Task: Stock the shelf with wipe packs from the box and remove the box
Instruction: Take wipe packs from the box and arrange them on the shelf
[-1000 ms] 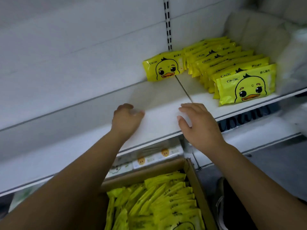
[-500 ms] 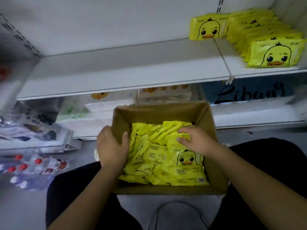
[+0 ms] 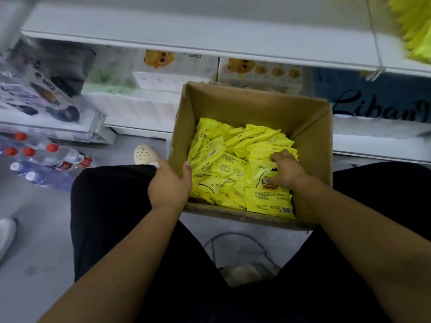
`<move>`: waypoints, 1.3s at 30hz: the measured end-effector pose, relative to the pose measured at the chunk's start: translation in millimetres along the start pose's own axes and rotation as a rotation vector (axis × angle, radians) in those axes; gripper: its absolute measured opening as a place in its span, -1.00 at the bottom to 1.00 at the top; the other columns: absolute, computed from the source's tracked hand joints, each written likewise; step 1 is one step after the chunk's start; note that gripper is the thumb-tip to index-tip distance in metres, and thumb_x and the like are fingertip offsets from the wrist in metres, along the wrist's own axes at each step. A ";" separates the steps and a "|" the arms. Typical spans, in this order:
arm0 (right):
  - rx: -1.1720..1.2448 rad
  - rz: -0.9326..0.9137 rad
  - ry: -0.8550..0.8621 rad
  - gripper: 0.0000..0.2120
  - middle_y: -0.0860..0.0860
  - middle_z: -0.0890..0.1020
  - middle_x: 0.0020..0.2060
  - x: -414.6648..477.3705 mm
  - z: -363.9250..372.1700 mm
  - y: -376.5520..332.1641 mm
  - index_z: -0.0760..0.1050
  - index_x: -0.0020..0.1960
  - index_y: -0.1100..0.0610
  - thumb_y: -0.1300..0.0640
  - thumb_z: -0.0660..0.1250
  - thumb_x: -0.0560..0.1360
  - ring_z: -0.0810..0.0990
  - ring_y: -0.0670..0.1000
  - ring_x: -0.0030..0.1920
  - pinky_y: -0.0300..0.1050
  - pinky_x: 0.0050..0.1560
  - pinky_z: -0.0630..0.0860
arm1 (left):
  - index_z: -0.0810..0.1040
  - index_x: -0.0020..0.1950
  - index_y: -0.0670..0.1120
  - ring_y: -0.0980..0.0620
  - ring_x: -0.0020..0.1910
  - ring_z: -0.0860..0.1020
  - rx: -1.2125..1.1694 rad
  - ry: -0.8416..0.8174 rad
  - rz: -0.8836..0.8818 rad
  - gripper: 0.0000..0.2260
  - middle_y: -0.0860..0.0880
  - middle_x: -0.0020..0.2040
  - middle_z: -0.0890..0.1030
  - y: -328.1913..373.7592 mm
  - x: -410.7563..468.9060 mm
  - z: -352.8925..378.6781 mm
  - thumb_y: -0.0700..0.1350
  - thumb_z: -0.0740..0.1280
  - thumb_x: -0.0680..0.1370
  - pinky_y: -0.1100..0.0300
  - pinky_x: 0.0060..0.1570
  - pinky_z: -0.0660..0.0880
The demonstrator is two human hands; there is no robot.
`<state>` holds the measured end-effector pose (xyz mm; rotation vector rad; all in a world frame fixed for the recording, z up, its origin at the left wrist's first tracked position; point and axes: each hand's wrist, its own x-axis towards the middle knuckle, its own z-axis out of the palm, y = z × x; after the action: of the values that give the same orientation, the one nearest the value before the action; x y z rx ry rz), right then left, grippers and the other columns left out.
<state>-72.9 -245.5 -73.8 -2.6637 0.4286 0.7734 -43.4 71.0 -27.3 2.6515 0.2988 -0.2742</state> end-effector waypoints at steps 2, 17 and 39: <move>-0.013 -0.002 0.021 -0.13 0.11 0.31 0.33 4.0 3.4 -1.4 0.30 0.44 0.11 -0.08 0.65 0.28 0.35 0.17 0.38 0.05 0.32 0.45 | 0.37 0.16 -0.19 -0.30 -0.09 0.62 0.030 0.030 -0.021 -0.50 -0.22 0.00 0.63 2.2 0.1 2.6 0.27 0.18 0.62 0.04 -0.27 0.40; -0.240 -0.005 0.104 -0.18 0.05 0.53 0.21 23.2 8.0 0.1 0.34 0.24 0.05 -0.30 0.60 0.19 0.32 0.12 0.31 0.10 0.27 0.21 | 0.36 0.28 -0.19 -0.29 -0.05 0.62 0.105 0.071 -0.039 -0.34 -0.21 0.06 0.62 3.9 -0.1 7.4 0.37 0.28 0.53 0.04 -0.25 0.43; 0.588 -0.435 -0.298 -0.50 0.16 0.71 -0.11 -82.1 -79.5 -36.4 0.63 -0.07 0.05 -0.22 0.66 0.17 0.67 0.22 -0.08 0.20 0.03 0.58 | 0.57 0.24 0.09 0.10 0.23 0.60 -0.758 -0.552 0.057 -0.41 0.04 0.25 0.63 81.8 -65.2 -28.5 0.35 0.51 0.32 0.16 0.08 0.56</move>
<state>-89.1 -228.5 43.8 -1.9541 -0.0135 0.7444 -80.9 2.0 47.6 1.7527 0.1073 -0.6973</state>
